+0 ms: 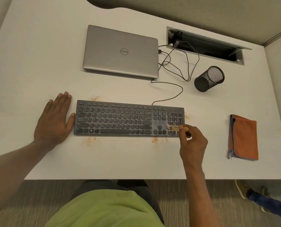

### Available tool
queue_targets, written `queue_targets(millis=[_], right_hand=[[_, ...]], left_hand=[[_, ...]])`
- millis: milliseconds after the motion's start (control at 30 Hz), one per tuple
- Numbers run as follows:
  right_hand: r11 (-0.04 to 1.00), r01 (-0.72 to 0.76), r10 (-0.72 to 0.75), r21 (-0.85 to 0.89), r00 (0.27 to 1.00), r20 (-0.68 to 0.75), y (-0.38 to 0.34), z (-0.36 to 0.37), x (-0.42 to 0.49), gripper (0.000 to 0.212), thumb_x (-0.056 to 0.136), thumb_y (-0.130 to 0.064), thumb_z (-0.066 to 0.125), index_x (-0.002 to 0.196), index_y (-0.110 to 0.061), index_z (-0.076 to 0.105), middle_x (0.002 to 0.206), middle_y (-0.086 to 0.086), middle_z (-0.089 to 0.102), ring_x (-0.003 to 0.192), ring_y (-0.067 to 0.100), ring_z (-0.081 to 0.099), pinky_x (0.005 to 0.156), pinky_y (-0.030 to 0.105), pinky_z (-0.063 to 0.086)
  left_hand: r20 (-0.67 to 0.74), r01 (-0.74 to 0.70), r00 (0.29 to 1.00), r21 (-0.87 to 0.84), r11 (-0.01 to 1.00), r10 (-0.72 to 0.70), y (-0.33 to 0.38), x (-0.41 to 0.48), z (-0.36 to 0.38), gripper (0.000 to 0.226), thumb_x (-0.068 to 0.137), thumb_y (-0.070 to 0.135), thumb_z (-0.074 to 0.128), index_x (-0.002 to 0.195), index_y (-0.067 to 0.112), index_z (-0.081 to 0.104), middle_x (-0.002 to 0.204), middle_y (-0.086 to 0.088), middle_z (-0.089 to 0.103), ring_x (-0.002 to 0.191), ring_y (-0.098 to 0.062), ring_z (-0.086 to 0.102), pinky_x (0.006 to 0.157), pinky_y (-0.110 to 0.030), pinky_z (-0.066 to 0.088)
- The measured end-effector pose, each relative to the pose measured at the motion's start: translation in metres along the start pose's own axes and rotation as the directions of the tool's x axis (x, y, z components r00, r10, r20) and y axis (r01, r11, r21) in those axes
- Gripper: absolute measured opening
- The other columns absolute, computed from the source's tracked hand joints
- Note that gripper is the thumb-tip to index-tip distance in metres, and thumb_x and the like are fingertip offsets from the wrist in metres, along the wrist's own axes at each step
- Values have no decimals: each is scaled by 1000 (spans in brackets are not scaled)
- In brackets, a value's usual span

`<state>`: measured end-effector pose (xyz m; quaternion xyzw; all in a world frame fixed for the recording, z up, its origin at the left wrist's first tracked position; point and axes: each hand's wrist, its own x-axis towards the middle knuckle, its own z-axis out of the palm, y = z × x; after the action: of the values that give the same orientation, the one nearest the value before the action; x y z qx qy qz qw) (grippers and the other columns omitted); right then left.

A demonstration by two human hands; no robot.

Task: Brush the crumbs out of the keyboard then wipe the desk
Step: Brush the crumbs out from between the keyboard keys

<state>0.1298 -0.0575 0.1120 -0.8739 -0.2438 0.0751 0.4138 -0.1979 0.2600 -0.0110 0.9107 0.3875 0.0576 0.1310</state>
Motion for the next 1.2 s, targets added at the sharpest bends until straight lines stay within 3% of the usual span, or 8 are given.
queue_targets(millis=[133, 267, 500, 600, 700, 867, 1033, 1200], right_hand=[[1000, 1, -1, -6, 1000, -29, -2, -4, 1, 11, 101, -11, 65, 96, -19, 71, 89, -1, 70, 79, 6, 60, 66, 16, 48], [999, 5, -1, 49, 997, -80, -7, 0, 9, 14, 103, -18, 65, 108, -10, 76, 98, -1, 73, 87, 9, 66, 66, 19, 54], [1000, 14, -14, -10, 1000, 5, -1, 0, 4, 9, 102, -16, 64, 101, -14, 73, 92, -1, 70, 85, 5, 63, 68, 26, 54], [999, 26, -26, -21, 1000, -4, -4, -3, 3, 11, 102, -12, 65, 95, -20, 70, 89, -1, 69, 81, 7, 61, 66, 23, 50], [999, 22, -19, 46, 998, -60, -9, -1, 6, 10, 102, -13, 65, 97, -12, 73, 91, 1, 71, 81, 8, 61, 69, 16, 48], [1000, 14, -13, 26, 999, -38, -4, 4, 11, 11, 102, -17, 65, 104, -11, 75, 94, -1, 72, 84, 7, 65, 71, 20, 54], [999, 27, -27, -27, 999, 20, 0, -6, 3, 13, 102, -12, 64, 97, -22, 71, 88, -4, 69, 80, 7, 60, 68, 17, 47], [996, 81, -81, -43, 997, 9, 0, -16, 8, 8, 101, -13, 65, 101, -18, 71, 93, -5, 70, 85, 7, 61, 73, 18, 47]], left_hand=[[2, 0, 1000, 0, 1000, 0, -1, 0, 0, 71, 108, 45, 25, 171, 11, 16, 178, -4, 17, 166, -20, 12, 134, -47, 12], [3, 0, 1000, 2, 1000, 0, 0, 0, 0, 71, 109, 45, 25, 171, 12, 16, 178, -4, 16, 166, -19, 12, 135, -46, 12], [-2, -1, 1000, 1, 1000, 1, -1, 0, -1, 71, 109, 45, 25, 171, 12, 16, 178, -4, 17, 166, -19, 12, 135, -46, 12], [-3, -4, 1000, -4, 1000, 4, -1, 0, -1, 72, 108, 45, 25, 171, 12, 17, 178, -4, 18, 166, -20, 13, 134, -46, 12], [-1, -1, 1000, 0, 1000, 1, 0, 0, -1, 71, 108, 45, 25, 171, 12, 17, 178, -4, 17, 166, -20, 13, 134, -45, 12], [3, 0, 1000, -4, 1000, 0, 0, 0, -1, 72, 108, 45, 25, 171, 12, 16, 178, -4, 18, 166, -19, 12, 135, -45, 11], [-2, 0, 1000, -3, 1000, 0, 0, 0, -1, 71, 108, 44, 26, 171, 12, 17, 178, -5, 18, 166, -20, 14, 134, -47, 13], [2, 0, 1000, 0, 1000, 0, 0, 1, -1, 71, 108, 44, 25, 171, 12, 17, 178, -4, 18, 166, -20, 13, 134, -46, 12]])
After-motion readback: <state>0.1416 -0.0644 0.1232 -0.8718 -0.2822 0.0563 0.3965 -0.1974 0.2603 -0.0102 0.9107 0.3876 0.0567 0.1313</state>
